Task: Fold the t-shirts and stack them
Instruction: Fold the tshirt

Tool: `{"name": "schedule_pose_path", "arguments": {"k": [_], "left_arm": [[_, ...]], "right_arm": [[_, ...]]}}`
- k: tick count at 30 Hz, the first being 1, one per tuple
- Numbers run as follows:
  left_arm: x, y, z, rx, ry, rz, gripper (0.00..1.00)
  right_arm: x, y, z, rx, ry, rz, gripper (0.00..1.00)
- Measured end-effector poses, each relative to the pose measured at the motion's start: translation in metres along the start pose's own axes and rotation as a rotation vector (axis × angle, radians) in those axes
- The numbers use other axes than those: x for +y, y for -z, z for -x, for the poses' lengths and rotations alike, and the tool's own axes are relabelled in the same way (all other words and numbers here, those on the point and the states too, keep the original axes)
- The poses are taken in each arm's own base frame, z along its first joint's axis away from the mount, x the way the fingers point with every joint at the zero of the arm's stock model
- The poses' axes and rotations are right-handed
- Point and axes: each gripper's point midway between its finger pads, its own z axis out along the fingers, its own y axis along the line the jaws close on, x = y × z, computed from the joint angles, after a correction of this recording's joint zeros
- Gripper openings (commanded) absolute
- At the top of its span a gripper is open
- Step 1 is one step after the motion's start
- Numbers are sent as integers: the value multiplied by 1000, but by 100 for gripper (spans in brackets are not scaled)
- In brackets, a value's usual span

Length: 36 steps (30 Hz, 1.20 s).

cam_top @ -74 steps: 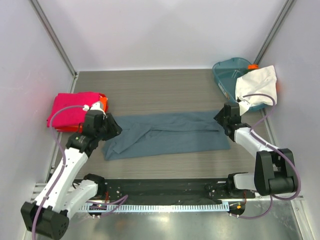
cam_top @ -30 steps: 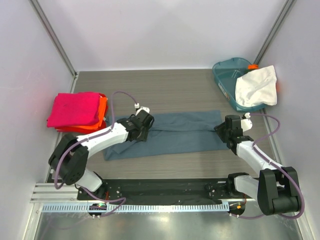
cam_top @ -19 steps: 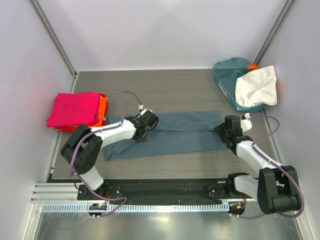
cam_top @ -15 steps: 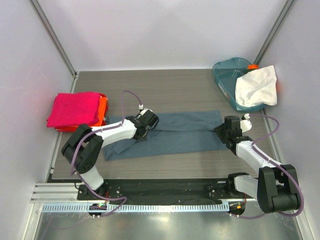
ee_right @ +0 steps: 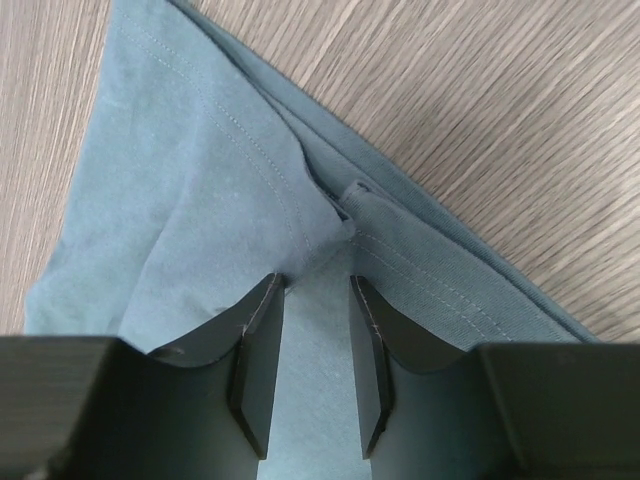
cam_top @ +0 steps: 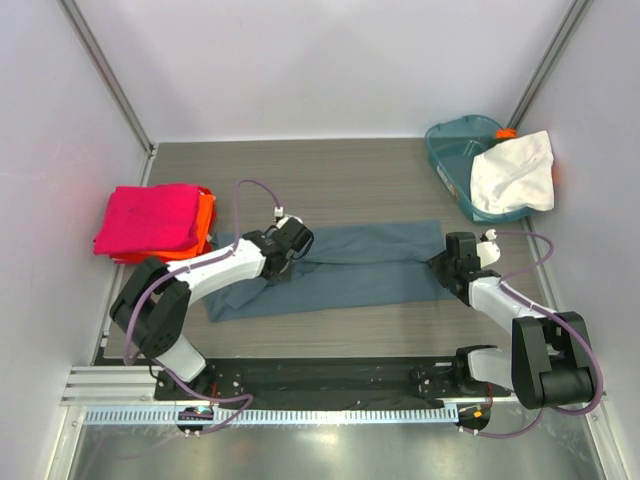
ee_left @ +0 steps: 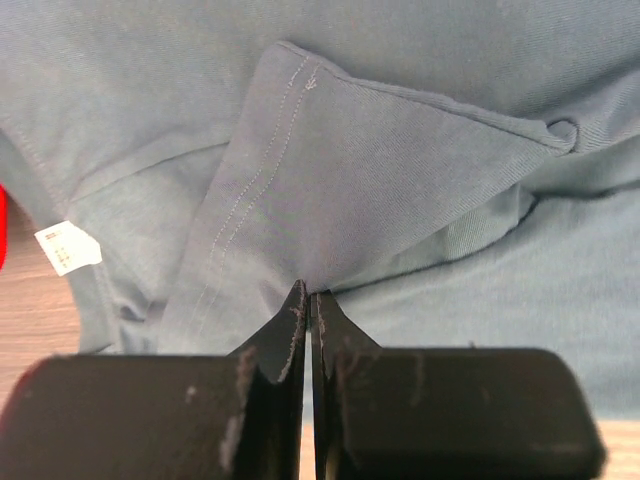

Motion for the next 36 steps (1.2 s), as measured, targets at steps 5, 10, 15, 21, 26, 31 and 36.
{"name": "schedule_pose_path", "arguments": {"k": [5, 10, 15, 21, 26, 31, 36], "left_arm": [[2, 8, -1, 21, -12, -2, 0], [2, 11, -5, 49, -25, -9, 0], [1, 9, -11, 75, -46, -12, 0], [0, 6, -16, 94, -61, -8, 0], [0, 6, -16, 95, -63, -9, 0], [0, 6, -15, 96, -64, -9, 0], [-1, 6, -17, 106, -70, -15, 0]], "right_arm": [[-2, -1, 3, -18, 1, -11, 36], [-1, -6, 6, -31, 6, -28, 39], [3, -8, 11, -50, 11, -24, 39], [11, -12, 18, -64, 21, -19, 38], [15, -15, 20, -71, 25, -17, 17], [12, -18, 18, -67, 34, -27, 1], [26, -16, 32, -98, 48, -10, 1]]}}
